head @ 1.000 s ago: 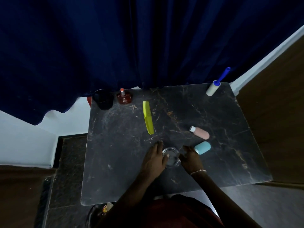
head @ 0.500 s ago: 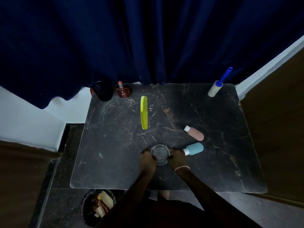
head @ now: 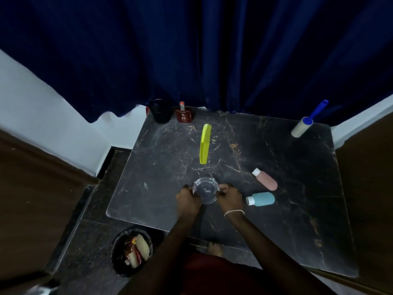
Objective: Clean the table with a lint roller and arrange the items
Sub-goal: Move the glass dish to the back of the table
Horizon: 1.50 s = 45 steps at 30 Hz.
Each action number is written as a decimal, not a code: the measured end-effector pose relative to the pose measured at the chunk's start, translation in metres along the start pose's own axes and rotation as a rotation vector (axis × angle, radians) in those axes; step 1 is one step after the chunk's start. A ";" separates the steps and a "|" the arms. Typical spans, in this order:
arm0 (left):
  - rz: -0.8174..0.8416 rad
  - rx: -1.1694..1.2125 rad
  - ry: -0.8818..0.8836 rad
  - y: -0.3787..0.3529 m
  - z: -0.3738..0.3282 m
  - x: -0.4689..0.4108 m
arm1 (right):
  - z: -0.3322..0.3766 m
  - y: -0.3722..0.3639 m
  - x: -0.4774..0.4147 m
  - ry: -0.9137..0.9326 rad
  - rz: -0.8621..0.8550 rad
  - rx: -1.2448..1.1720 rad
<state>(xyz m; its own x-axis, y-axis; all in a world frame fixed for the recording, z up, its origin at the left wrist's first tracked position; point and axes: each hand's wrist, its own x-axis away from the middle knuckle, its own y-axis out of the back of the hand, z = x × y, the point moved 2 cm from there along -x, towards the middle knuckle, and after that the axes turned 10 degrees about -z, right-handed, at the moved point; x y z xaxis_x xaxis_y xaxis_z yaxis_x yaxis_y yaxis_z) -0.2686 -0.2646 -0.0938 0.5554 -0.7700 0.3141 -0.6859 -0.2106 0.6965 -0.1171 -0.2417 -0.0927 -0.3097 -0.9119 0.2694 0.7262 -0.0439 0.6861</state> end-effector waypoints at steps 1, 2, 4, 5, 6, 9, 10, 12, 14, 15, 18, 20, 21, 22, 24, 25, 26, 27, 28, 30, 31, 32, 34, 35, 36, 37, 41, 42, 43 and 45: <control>-0.010 -0.005 0.011 0.005 0.000 -0.003 | 0.005 -0.003 -0.001 0.005 0.002 -0.008; -0.030 -0.008 0.025 0.011 0.001 -0.008 | 0.010 -0.008 -0.003 0.014 0.014 -0.028; -0.072 0.015 0.034 0.022 0.002 -0.018 | 0.023 -0.017 -0.005 0.028 0.027 -0.056; -0.079 0.033 0.030 0.027 0.002 -0.024 | 0.029 -0.021 -0.006 0.029 0.025 -0.060; -0.077 0.055 0.036 0.030 0.003 -0.030 | 0.034 -0.026 -0.008 0.032 0.020 -0.062; -0.071 0.154 0.086 0.041 0.006 -0.054 | 0.056 -0.041 -0.016 0.025 0.009 -0.053; -0.066 0.179 0.093 0.046 0.007 -0.064 | 0.065 -0.047 -0.018 0.015 0.004 -0.061; -0.056 0.183 0.090 0.056 0.010 -0.083 | 0.084 -0.058 -0.024 0.009 -0.013 -0.083; -0.061 0.165 0.078 0.068 0.012 -0.106 | 0.105 -0.071 -0.029 0.014 -0.026 -0.084; -0.052 0.170 0.071 0.073 0.014 -0.118 | 0.116 -0.079 -0.032 0.012 -0.027 -0.079; -0.009 0.208 0.079 0.088 0.019 -0.153 | 0.145 -0.102 -0.042 0.038 -0.037 -0.041; 0.005 0.237 0.093 0.099 0.021 -0.177 | 0.164 -0.119 -0.050 0.040 -0.037 -0.019; 0.000 0.234 0.089 0.102 0.022 -0.187 | 0.171 -0.126 -0.054 0.037 -0.022 -0.021; -0.005 0.218 0.078 0.107 0.023 -0.199 | 0.179 -0.136 -0.058 0.039 -0.005 -0.026; -0.002 0.165 0.050 0.113 0.024 -0.221 | 0.192 -0.152 -0.066 0.037 0.004 -0.028; 0.002 0.141 0.042 0.116 0.025 -0.231 | 0.199 -0.159 -0.069 0.035 -0.001 -0.030; 0.007 0.128 0.041 0.119 0.026 -0.240 | 0.204 -0.165 -0.071 0.038 -0.004 -0.032; 0.015 0.123 0.043 0.121 0.027 -0.250 | 0.209 -0.172 -0.074 0.039 -0.003 -0.032; 0.016 0.117 0.045 0.123 0.027 -0.258 | 0.214 -0.178 -0.077 0.036 -0.001 -0.026; 0.003 0.092 0.027 0.126 0.025 -0.274 | 0.222 -0.189 -0.085 0.019 0.002 -0.018; 0.002 0.065 0.001 0.127 0.024 -0.281 | 0.226 -0.195 -0.089 0.015 0.003 -0.022; 0.004 0.036 -0.027 0.128 0.022 -0.288 | 0.228 -0.200 -0.094 0.010 0.005 -0.024; 0.014 -0.014 -0.050 0.127 0.021 -0.301 | 0.232 -0.209 -0.102 -0.018 0.009 -0.028; 0.023 -0.016 -0.047 0.126 0.021 -0.308 | 0.233 -0.213 -0.106 -0.036 0.009 -0.034; 0.032 -0.020 -0.039 0.124 0.020 -0.314 | 0.234 -0.217 -0.110 -0.050 0.010 -0.041; 0.038 -0.031 -0.034 0.123 0.020 -0.321 | 0.235 -0.221 -0.113 -0.060 0.013 -0.050; 0.063 -0.059 -0.026 0.118 0.020 -0.343 | 0.236 -0.236 -0.128 -0.083 0.042 -0.085; 0.072 -0.057 -0.021 0.116 0.022 -0.348 | 0.237 -0.240 -0.131 -0.084 0.046 -0.090; 0.082 -0.048 -0.012 0.115 0.023 -0.352 | 0.237 -0.242 -0.133 -0.080 0.047 -0.086; 0.102 -0.014 0.018 0.112 0.027 -0.359 | 0.239 -0.246 -0.137 -0.060 0.043 -0.059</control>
<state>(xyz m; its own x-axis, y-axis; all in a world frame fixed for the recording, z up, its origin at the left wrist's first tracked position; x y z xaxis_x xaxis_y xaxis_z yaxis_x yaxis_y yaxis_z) -0.5579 -0.0279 -0.1462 0.4915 -0.7762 0.3950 -0.7325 -0.1231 0.6696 -0.4002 -0.0088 -0.1372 -0.3121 -0.8876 0.3389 0.7743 -0.0309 0.6321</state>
